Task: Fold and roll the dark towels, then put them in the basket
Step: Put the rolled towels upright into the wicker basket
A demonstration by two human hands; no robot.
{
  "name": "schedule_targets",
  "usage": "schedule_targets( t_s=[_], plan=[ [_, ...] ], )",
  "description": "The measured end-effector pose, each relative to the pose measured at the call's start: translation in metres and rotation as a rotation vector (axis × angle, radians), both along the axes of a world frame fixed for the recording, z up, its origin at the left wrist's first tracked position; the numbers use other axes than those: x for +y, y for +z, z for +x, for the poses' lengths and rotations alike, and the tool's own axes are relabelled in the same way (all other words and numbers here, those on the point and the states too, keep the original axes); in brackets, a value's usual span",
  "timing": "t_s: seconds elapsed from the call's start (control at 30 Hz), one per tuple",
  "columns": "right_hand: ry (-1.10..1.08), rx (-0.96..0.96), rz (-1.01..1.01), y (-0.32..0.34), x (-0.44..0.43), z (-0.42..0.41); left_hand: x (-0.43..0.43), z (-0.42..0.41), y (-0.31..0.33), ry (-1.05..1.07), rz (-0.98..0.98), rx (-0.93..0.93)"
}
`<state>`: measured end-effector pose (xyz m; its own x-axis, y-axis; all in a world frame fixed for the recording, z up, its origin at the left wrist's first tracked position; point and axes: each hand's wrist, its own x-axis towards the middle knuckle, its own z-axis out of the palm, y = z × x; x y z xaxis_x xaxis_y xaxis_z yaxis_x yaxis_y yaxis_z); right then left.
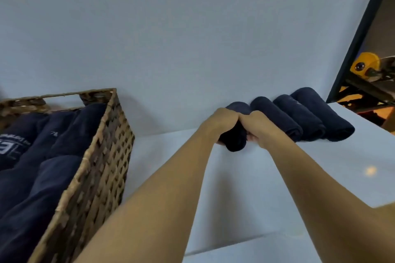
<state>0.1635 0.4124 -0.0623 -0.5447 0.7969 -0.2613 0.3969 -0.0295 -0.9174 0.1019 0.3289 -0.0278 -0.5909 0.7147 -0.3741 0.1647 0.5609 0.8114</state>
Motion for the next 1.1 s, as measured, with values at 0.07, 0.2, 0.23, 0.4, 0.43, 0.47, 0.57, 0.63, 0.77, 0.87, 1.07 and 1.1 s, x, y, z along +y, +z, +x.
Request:
schedule_targets(
  t_s=[0.07, 0.2, 0.23, 0.4, 0.43, 0.47, 0.57, 0.63, 0.77, 0.87, 1.07, 1.1],
  plan=[
    [0.028, 0.152, -0.043, 0.025, -0.026, -0.007, -0.03, -0.014, 0.037, -0.043, -0.003, 0.112],
    [0.162, 0.411, -0.011, 0.093, -0.096, -0.036, -0.11, -0.038, 0.118, -0.023, 0.053, 0.283],
    [0.209, 0.465, 0.003, 0.109, -0.115, -0.044, -0.134, -0.044, 0.134, 0.008, 0.077, 0.312],
    [0.422, 0.526, 0.097, 0.144, -0.203, -0.099, -0.235, -0.08, 0.16, 0.225, 0.153, 0.374],
    [0.464, 0.482, 0.122, 0.143, -0.217, -0.109, -0.249, -0.087, 0.155, 0.272, 0.145, 0.373],
    [0.505, 0.425, 0.156, 0.14, -0.227, -0.118, -0.258, -0.094, 0.148, 0.309, 0.132, 0.365],
    [0.606, 0.178, 0.382, 0.124, -0.242, -0.138, -0.272, -0.112, 0.119, 0.331, 0.086, 0.296],
    [0.624, -0.032, 0.631, 0.113, -0.243, -0.145, -0.274, -0.122, 0.096, 0.306, 0.074, 0.238],
    [0.623, -0.25, 0.918, 0.099, -0.246, -0.148, -0.275, -0.131, 0.066, 0.257, 0.032, 0.227],
    [0.607, -0.266, 0.922, 0.097, -0.25, -0.145, -0.278, -0.138, 0.073, 0.198, -0.119, 0.295],
    [0.573, -0.01, 0.747, 0.105, -0.23, -0.132, -0.22, -0.116, 0.114, 0.232, -0.362, 1.054],
    [0.519, 0.059, 0.705, 0.108, -0.217, -0.121, -0.201, -0.108, 0.117, 0.221, -0.284, 1.09]
  ],
)
